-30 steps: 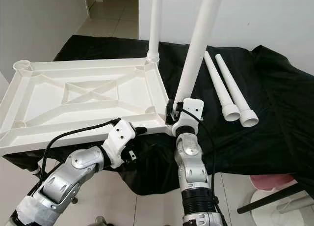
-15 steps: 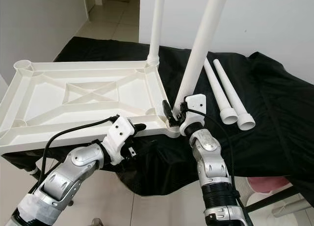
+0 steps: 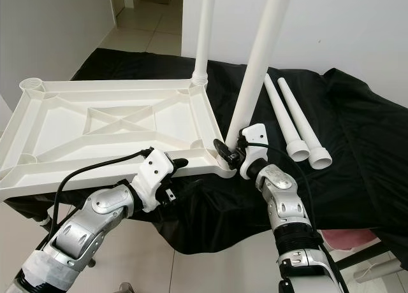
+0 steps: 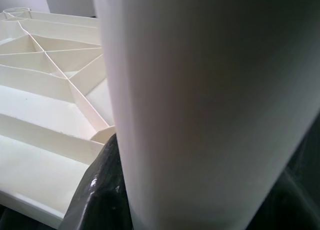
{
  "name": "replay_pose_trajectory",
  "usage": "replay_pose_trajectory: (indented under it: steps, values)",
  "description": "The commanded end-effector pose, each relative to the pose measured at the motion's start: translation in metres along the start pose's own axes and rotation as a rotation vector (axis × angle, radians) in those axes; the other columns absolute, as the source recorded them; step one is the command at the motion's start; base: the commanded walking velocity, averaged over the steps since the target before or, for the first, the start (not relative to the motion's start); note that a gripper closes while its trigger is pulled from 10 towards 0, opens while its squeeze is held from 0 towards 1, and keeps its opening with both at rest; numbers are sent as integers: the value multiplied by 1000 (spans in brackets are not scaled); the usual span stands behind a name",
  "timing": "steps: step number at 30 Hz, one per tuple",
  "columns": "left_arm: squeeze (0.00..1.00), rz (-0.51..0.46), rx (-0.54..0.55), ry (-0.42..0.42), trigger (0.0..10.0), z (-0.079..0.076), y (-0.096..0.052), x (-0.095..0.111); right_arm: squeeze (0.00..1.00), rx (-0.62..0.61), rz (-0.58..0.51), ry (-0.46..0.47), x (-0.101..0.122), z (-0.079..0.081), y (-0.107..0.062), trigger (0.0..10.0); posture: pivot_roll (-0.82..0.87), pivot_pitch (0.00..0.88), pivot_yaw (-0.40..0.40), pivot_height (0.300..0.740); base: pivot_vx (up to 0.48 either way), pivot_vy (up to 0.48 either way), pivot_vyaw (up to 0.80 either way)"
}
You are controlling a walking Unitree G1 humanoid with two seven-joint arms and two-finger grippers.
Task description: Building children table
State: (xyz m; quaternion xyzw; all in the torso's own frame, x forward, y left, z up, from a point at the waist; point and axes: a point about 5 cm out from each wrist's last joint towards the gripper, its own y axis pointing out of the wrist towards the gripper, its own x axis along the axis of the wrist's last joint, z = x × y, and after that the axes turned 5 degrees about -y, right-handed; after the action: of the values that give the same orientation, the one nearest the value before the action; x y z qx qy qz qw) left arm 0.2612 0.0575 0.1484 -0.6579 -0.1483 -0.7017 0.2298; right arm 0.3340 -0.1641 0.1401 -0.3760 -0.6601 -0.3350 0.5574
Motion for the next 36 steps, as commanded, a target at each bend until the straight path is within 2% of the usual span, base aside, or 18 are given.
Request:
replay_pose_trajectory:
  steps: [1, 2, 3, 4, 20, 24, 26, 27, 31, 32, 36]
  values:
    - [0, 4, -22, 6, 10000, 0, 0, 2, 0, -1, -12, -6, 2, -4, 0, 0, 80, 0, -92, 740, 0, 0, 0]
    - [0, 4, -21, 5, 10000, -1, 0, 2, 0, -4, -12, 8, 1, -3, 0, 0, 80, 0, -92, 740, 0, 0, 0]
    - [0, 3, -22, 4, 10000, -1, 1, 2, 0, -8, -14, 14, 1, -2, 0, 4157, 80, 0, -92, 740, 0, 0, 0]
    - [0, 3, -20, 5, 10000, -1, 1, 2, 0, -15, -18, 28, 0, -2, 0, 10000, 80, 2, -90, 740, 0, 0, 0]
    - [0, -8, -17, -8, 10000, 0, 3, 5, 0, -90, -41, 28, 2, -6, -3, 10000, 43, 33, -68, 740, 0, 0, 0]
    - [0, -12, 2, 7, 10000, 4, 2, 5, 0, -105, -52, 39, 2, -1, -4, 10000, 34, 39, -60, 740, 0, 0, 0]
    - [0, -14, 51, 13, 10000, 14, 1, 6, 0, -152, -57, 45, 3, 3, -6, 10000, 29, 44, -57, 740, 0, 0, 0]
    - [0, -14, 51, 13, 10000, 14, 1, 6, 0, -152, -57, 45, 3, 3, -6, 10000, 29, 44, -57, 740, 0, 0, 0]
    - [0, -12, 96, 3, 10000, 22, -3, 6, 0, -389, -17, 74, 4, 3, -7, 10000, 28, 48, -58, 740, 0, 0, 0]
    - [0, -12, 96, 3, 10000, 22, -3, 6, 0, -389, -17, 74, 4, 3, -7, 10000, 28, 48, -58, 740, 0, 0, 0]
    - [0, 7, 109, 10, 10000, 24, -7, 1, 0, -577, -17, 119, 5, 21, -5, 10000, 27, 53, -59, 740, 0, 0, 0]
